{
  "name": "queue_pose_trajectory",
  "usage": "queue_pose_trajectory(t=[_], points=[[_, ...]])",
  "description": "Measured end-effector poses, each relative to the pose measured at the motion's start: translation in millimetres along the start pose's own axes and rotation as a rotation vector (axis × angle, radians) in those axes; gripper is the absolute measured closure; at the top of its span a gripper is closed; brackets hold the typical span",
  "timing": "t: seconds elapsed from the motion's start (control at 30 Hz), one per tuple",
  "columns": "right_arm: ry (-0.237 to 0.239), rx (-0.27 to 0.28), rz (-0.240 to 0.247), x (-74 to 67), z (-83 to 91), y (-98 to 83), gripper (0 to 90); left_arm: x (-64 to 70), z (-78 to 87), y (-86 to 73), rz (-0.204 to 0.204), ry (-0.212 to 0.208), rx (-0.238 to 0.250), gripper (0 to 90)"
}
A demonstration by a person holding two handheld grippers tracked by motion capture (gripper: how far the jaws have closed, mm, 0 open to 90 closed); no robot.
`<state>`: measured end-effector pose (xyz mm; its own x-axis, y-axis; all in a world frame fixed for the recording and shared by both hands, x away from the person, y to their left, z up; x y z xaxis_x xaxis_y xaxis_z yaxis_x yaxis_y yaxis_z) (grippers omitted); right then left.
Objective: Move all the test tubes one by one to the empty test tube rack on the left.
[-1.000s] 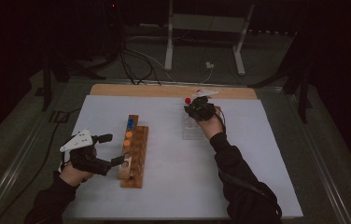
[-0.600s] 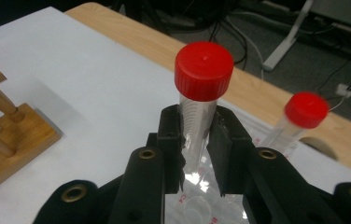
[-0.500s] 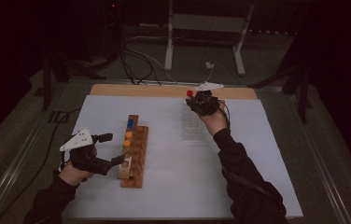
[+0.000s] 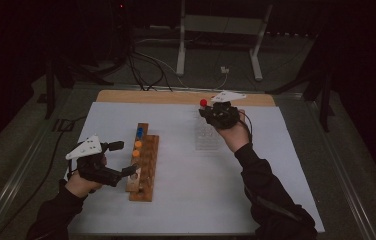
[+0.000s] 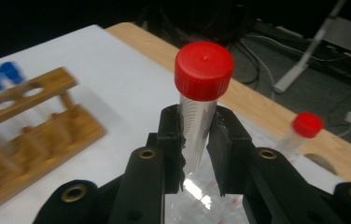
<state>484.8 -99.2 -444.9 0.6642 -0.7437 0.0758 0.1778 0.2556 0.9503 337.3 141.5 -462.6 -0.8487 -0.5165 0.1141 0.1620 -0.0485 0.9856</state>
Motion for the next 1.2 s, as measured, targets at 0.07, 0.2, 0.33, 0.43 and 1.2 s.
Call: queue_pose_trajectory(t=[0.07, 0.2, 0.33, 0.43, 1.2], points=[[0.020, -0.006, 0.013, -8.4, 4.4, -2.2, 74.7, 1.5, -1.3, 1.9, 0.004, -0.009, 0.004, 2.5], [0.068, -0.013, 0.022, -27.3, 11.4, -8.6, 74.7, 3.0, -4.0, 3.9, 0.001, -0.009, 0.004, 2.6], [0.113, -0.017, 0.024, -46.3, 16.3, -15.9, 74.7, 5.6, -7.9, 6.3, 0.005, -0.023, 0.006, 2.6], [0.152, -0.022, 0.025, -60.7, 20.2, -21.0, 74.6, 9.1, -12.7, 8.2, 0.000, -0.035, 0.002, 2.6], [0.359, -0.075, 0.058, -144.0, 44.5, -50.7, 74.7, 40.0, -55.9, 15.4, -0.008, -0.138, -0.015, 6.2]])
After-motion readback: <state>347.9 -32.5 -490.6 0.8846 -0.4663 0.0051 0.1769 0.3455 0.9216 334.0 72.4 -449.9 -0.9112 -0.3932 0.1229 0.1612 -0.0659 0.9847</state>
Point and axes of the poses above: each handheld gripper's, and its own axes: z roughly backward along the jaws, y roughly out of its top, x roughly to its right, the point moved 10 cm from there along -z, roughly forward along the jaws, and after that the axes turned 13 degrees about x, right-handed, at the moved point
